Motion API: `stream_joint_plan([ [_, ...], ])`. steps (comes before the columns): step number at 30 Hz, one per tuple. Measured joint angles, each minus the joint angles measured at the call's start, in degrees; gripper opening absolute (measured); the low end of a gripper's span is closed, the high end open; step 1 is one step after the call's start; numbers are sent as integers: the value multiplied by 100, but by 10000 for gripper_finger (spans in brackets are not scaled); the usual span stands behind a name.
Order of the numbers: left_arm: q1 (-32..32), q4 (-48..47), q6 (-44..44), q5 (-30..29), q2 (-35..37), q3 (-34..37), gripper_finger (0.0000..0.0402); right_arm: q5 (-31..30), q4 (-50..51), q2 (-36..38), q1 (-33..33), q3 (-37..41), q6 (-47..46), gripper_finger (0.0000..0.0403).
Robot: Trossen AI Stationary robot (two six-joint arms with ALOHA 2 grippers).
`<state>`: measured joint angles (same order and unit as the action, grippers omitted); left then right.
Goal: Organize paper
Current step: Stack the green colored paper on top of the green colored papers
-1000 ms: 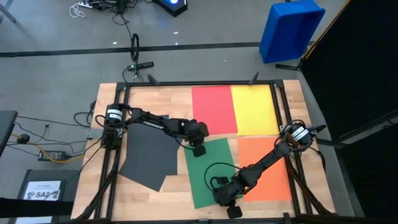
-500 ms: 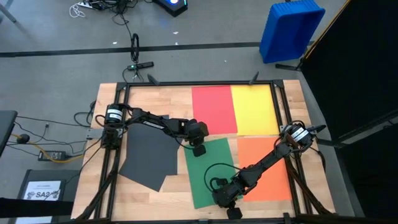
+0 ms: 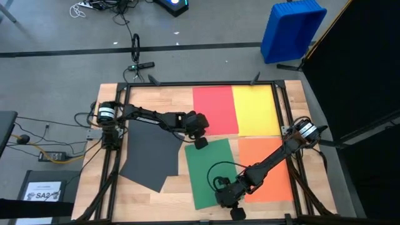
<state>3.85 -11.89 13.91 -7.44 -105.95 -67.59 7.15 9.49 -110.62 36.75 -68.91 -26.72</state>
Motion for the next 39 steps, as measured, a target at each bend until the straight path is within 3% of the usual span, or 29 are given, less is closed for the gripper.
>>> stream_joint_plan([
  [6, -184, -289, -4, -25, 704, -2, 0, -818, 1341, 601, -72, -4, 193, 0],
  [9, -591, -555, 134, -211, 1036, -2, 0, -1350, 1849, 983, -126, 141, 162, 0],
  [13, -1321, -655, 515, -679, 1214, 53, 0, -1718, 1708, 1493, -219, 761, -91, 0],
  [19, -2319, -224, 1689, -1020, 1138, 502, 0, -1207, 941, 1938, -709, 1837, -413, 0],
  [23, -2692, 324, 2487, -1107, 1054, 747, 0, -710, 815, 1799, -926, 1859, -76, 0],
  [28, -2797, 479, 2965, -1115, 670, 793, 0, -557, 790, 1614, -1202, 1718, 366, 0],
  [39, -2775, 582, 3049, -579, 4, 678, 0, -648, 884, 1608, -1925, 1727, 950, 0],
])
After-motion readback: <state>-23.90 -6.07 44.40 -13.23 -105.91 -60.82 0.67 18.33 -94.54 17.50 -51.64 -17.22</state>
